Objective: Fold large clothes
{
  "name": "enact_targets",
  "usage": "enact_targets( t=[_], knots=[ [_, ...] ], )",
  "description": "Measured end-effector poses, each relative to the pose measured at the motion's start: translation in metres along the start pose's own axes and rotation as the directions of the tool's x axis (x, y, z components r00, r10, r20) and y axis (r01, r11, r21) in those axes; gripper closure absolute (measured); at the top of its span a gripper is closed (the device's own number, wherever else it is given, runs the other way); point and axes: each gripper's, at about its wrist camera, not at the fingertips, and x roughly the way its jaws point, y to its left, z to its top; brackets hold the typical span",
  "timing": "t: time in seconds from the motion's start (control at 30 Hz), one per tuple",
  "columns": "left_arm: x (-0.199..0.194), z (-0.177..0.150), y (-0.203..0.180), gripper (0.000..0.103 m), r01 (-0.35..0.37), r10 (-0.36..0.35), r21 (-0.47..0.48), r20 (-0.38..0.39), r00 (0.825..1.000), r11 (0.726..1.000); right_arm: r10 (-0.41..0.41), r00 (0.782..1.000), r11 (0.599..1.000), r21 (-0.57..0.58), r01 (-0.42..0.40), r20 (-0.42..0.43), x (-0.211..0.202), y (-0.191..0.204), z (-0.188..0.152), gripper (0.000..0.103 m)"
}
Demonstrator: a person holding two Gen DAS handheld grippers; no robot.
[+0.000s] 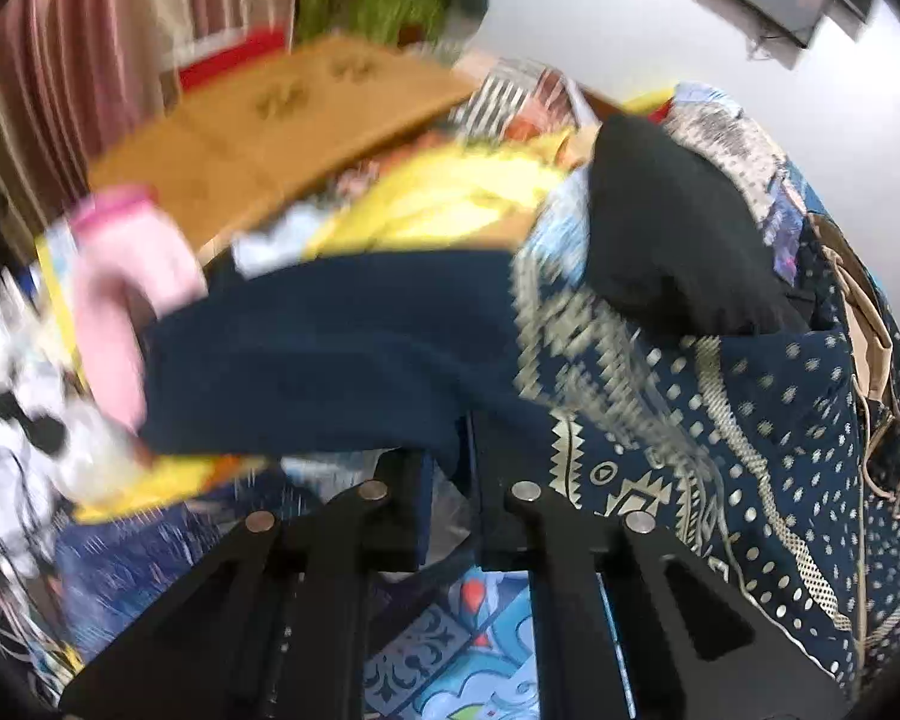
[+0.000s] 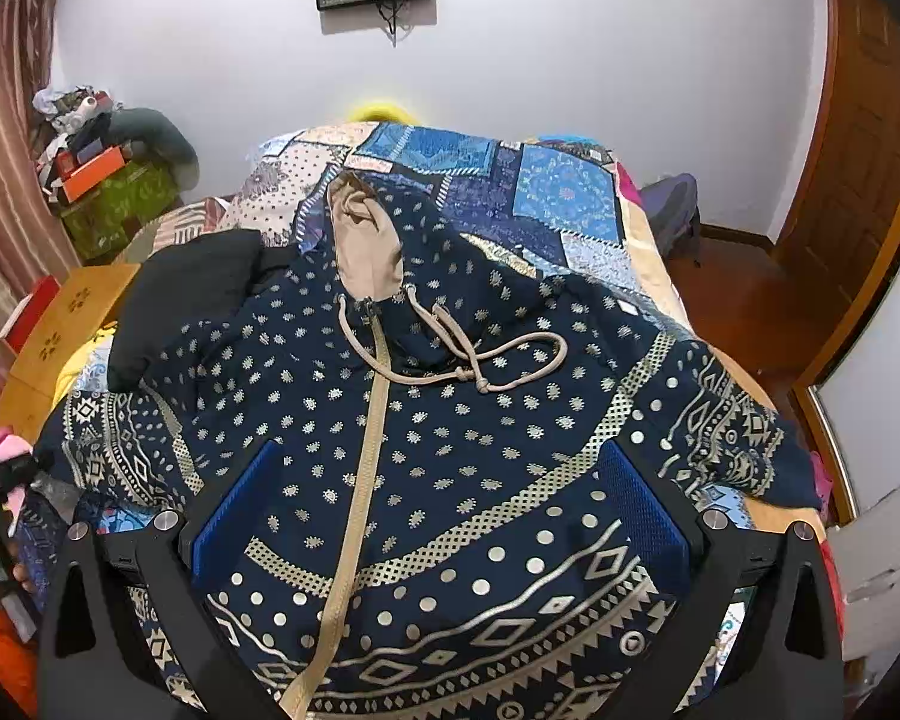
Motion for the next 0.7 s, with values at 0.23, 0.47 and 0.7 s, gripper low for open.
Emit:
enact_targets(
  t=[0.23,0.47,0.7],
  knots=[
    [-0.067,0.040,-0.051,0.100,0.134,-0.152,0.113,0.179,0.972,0.985,-0.018,0.999,1.000,0.009,0.018,0.046,-0.015,-0.012,0.000,0.000],
    [-0.115,0.047,-0.139,0.100,0.308,-0.369,0.283,0.192,0.909,0.908,-0.021,0.997,0.999,0.033,0.019,0.075,-0.024,-0.031,-0.003,0.000],
    [-0.117,0.008,-0.233,0.100,0.475,-0.521,0.426,-0.011,0.854,0.770,-0.021,0.996,0.999,0.034,0.018,0.088,-0.030,-0.049,-0.009,0.000]
  ],
)
